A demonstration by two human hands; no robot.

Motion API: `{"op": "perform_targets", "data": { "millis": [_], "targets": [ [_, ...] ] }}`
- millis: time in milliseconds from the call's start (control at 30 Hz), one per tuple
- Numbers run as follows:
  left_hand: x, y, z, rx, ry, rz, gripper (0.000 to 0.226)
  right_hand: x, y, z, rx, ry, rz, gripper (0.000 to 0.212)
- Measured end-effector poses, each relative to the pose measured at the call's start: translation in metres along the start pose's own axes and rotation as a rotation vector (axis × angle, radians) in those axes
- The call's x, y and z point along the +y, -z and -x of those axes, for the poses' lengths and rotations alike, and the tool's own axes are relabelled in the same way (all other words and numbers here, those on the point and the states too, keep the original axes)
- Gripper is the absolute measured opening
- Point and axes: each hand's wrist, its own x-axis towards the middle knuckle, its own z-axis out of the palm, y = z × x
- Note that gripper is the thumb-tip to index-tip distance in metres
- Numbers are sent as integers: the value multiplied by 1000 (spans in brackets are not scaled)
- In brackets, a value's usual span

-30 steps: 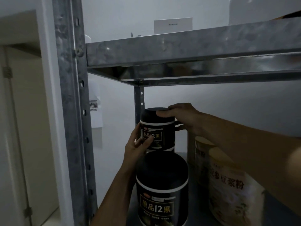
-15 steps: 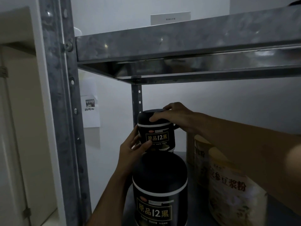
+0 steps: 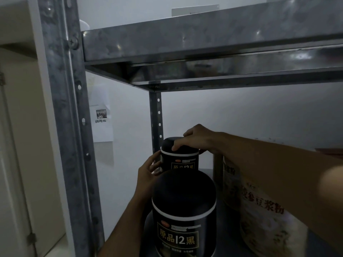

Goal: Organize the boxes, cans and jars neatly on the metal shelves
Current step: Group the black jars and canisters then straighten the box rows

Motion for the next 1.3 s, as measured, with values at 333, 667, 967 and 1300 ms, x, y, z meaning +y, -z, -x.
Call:
{"op": "perform_targets", "data": {
  "millis": [333, 667, 967, 1300],
  "targets": [
    [1, 0, 4, -113, 30, -76, 58, 8, -6, 5, -49, -12, 64, 69],
    [16, 1, 12, 36, 203, 196, 40, 3, -4, 15, -173, -8, 109, 70],
    [16, 0, 17, -8, 198, 232, 42, 7, -6, 23, -125, 42, 114, 57],
    [30, -3, 31, 69, 199, 191, 33, -8, -10, 43, -93, 110, 294, 57]
  ]
}}
